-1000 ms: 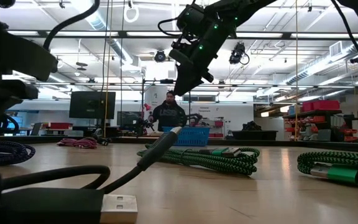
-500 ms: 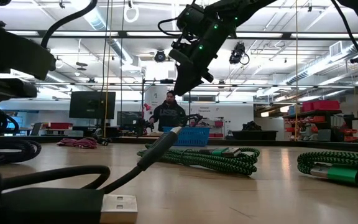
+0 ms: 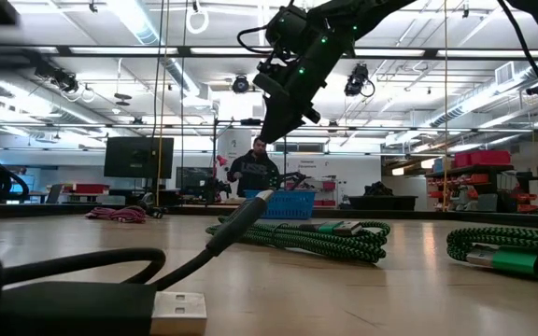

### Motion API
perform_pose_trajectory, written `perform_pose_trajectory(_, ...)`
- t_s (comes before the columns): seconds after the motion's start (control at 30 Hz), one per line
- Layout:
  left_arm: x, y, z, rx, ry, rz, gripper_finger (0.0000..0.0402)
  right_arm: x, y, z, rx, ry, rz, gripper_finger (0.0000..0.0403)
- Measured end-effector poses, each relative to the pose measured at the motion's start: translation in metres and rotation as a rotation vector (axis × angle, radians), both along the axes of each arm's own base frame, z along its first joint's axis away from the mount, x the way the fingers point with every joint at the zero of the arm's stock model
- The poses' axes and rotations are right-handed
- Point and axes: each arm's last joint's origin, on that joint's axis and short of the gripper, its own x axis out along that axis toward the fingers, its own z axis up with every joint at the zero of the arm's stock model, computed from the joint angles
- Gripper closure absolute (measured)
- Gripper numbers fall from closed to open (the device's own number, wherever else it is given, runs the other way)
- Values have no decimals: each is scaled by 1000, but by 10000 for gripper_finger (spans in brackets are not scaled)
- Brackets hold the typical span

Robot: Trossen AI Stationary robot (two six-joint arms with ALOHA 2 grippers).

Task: Pick & Place USB Port
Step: Put the purple black charger cable into the orange bin

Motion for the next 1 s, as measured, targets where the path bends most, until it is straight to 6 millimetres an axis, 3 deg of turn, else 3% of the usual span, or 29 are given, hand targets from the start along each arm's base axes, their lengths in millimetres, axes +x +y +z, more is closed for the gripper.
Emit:
perform_pose_trajectory(0.1,-16,-18,21,-87,-53,29,380,0,0,-1,0,1,0,298)
perform_pose_trajectory(0.23,-41,-42,34,-145,-104,69,381,-2,1,-10,3,12,0,298)
perform_pose_trajectory(0.5,-86,-67,38,-235,-182,230,381,-4,1,-19,7,20,-1,298)
perform_pose_trajectory(0.77,-100,-77,33,-282,-139,313,381,-3,1,-18,0,9,2,298)
perform_pose_trajectory(1.0,-99,-93,18,-297,-122,342,381,-3,1,-18,-2,9,4,298)
